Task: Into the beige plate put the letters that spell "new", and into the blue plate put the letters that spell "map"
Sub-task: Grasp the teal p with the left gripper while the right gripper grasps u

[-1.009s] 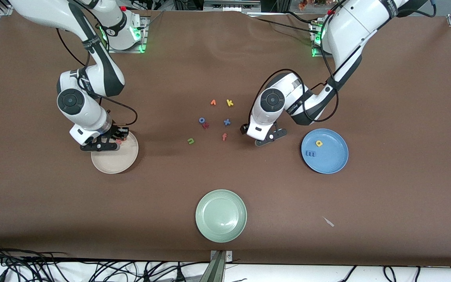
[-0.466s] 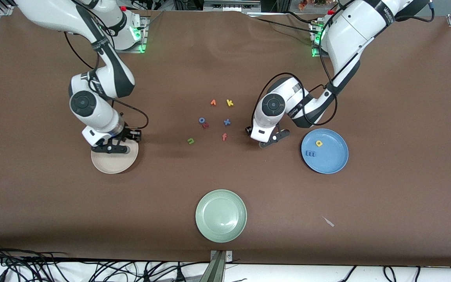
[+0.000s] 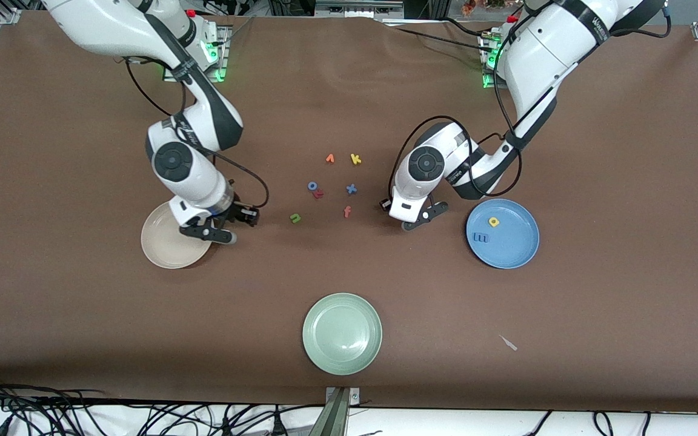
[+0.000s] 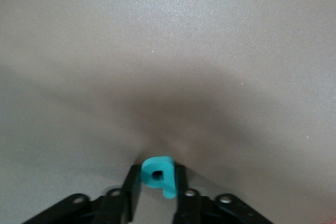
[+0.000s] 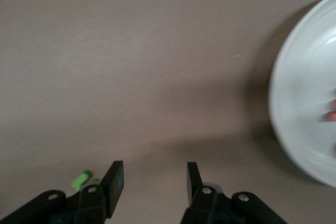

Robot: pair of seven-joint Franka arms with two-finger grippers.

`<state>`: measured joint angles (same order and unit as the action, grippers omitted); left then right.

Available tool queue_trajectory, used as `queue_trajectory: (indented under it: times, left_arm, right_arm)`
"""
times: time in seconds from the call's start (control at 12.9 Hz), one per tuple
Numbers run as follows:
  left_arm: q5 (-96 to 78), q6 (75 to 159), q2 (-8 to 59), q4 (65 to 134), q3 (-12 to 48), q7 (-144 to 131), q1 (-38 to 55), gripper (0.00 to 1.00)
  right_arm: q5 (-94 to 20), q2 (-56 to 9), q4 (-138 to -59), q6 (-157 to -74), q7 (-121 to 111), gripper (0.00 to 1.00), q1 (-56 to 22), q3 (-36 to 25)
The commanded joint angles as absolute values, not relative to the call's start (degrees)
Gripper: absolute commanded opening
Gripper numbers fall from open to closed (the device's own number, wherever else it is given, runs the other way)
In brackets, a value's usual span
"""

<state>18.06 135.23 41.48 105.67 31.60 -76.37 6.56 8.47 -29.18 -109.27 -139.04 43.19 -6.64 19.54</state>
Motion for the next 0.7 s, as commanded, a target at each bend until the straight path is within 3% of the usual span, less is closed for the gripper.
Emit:
queue_trajectory:
  times: [0.0,0.62]
  left_arm:
    - [20.2,134.7,41.3,106.2,31.5,-78.1,6.2,0.00]
    - [19.5,121.5,32.3,103.4,32.0,-61.8,-2.4,0.00]
  right_arm:
    - [8.8,-35.4,-103.5,-141.5,51.3,0.57,-11.8,19.3]
    - [14.8,-38.2,-105.6,-145.9,65.9,0.57,-16.3,17.9]
